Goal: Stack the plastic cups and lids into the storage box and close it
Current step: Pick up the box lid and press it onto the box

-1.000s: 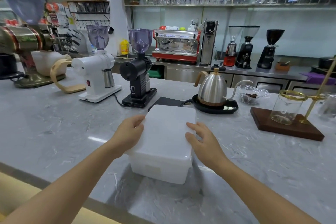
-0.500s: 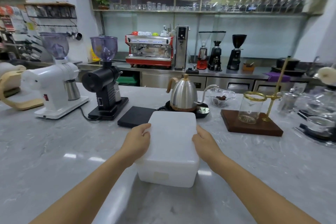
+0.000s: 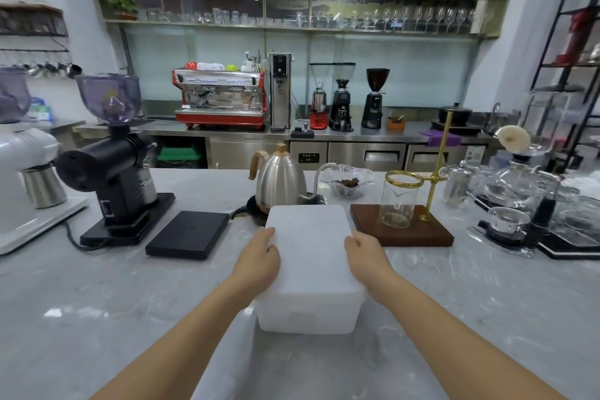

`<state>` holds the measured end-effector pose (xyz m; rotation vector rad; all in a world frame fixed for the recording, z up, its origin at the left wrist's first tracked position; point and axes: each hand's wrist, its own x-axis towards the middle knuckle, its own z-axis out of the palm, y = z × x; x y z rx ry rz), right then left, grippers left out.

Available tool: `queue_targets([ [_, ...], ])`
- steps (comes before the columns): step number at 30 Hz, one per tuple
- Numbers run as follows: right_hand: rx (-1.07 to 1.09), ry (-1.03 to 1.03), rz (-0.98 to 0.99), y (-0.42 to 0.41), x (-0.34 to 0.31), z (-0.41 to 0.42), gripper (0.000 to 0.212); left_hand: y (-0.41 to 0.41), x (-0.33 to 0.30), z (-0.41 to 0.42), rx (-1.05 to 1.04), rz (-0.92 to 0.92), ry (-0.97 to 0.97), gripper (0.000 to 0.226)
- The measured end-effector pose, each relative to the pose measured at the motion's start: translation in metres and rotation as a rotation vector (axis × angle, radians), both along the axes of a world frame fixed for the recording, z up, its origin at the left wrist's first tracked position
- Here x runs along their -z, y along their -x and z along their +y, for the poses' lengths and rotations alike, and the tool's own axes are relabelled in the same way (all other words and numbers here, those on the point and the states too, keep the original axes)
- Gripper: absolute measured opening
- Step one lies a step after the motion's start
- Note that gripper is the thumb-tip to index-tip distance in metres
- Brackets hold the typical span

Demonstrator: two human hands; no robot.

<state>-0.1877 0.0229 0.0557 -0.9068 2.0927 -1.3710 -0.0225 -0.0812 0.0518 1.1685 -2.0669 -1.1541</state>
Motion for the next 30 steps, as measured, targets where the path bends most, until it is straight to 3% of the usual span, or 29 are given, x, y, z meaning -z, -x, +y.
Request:
queue_targets([
  [7, 0.006, -0.069, 0.143, 0.018, 0.004, -0.012, 0.027, 0.018, -0.006, -0.004, 0.139, -0.344, 0.216, 0.06],
  [10, -0.09, -0.205, 0.354, 0.018, 0.004, -0.011, 0.049, 0.025, -0.001, -0.009, 0.169, -0.503, 0.335, 0.069],
  [14, -0.261, -0.335, 0.533, 0.017, -0.001, -0.014, 0.059, 0.031, 0.001, -0.014, 0.22, -0.659, 0.455, 0.071],
  [17, -0.285, -0.476, 0.764, 0.019, -0.003, -0.019, 0.064, 0.032, 0.001, -0.017, 0.252, -0.692, 0.495, 0.07],
  [20, -0.272, -0.445, 1.034, 0.02, 0.0, -0.024, 0.072, 0.034, -0.001, -0.017, 0.262, -0.732, 0.622, 0.069],
  [25, -0.403, -0.547, 0.82, 0.025, -0.004, -0.029, 0.074, 0.037, -0.005, -0.021, 0.367, -0.71, 0.53, 0.065],
  [30, -0.325, -0.414, 0.865, 0.027, -0.009, -0.029, 0.063, 0.04, -0.008, -0.023, 0.263, -0.498, 0.617, 0.052],
])
